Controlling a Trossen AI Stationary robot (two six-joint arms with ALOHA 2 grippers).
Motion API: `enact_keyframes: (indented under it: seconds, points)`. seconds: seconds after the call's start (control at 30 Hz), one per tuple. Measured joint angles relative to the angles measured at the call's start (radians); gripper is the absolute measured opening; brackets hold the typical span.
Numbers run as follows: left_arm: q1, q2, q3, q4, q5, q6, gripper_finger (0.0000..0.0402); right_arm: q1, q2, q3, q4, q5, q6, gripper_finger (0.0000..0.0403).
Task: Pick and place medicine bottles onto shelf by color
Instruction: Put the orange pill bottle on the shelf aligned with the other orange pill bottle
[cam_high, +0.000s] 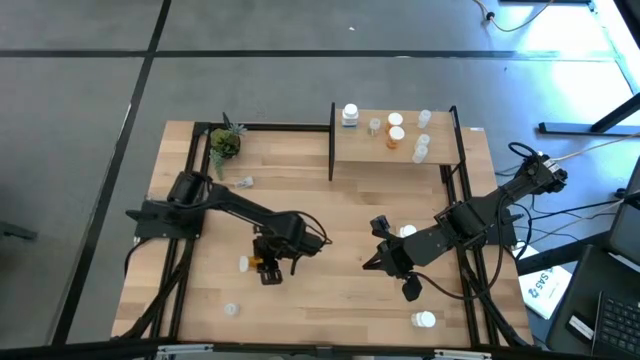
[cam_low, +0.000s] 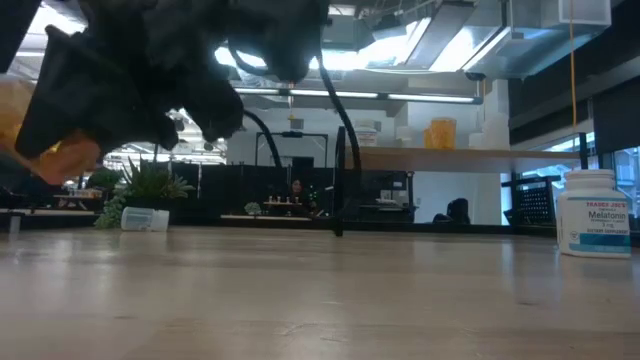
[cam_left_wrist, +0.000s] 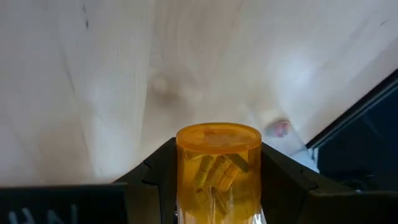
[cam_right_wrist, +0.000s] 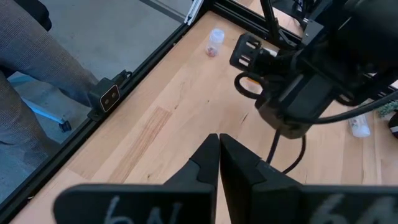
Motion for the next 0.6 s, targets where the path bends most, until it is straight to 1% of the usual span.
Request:
enact_keyframes:
  seconds: [0.1,0.27,0.6]
  points:
    - [0.000,0.020,0.000,0.003,-0.006,0.029,0.0157,0.000,0.000,0.000,0.000,0.000,0.000,0.0016]
    - [0.003,0.042,-0.001,0.014,-0.051,0.037,0.0158,0.000,0.000,0.000,0.001,0.000,0.000,0.0016]
    - [0.013,0.090,-0.001,0.060,-0.080,0.058,0.0159,0.000,0.000,0.000,0.006,0.000,0.000,0.0016]
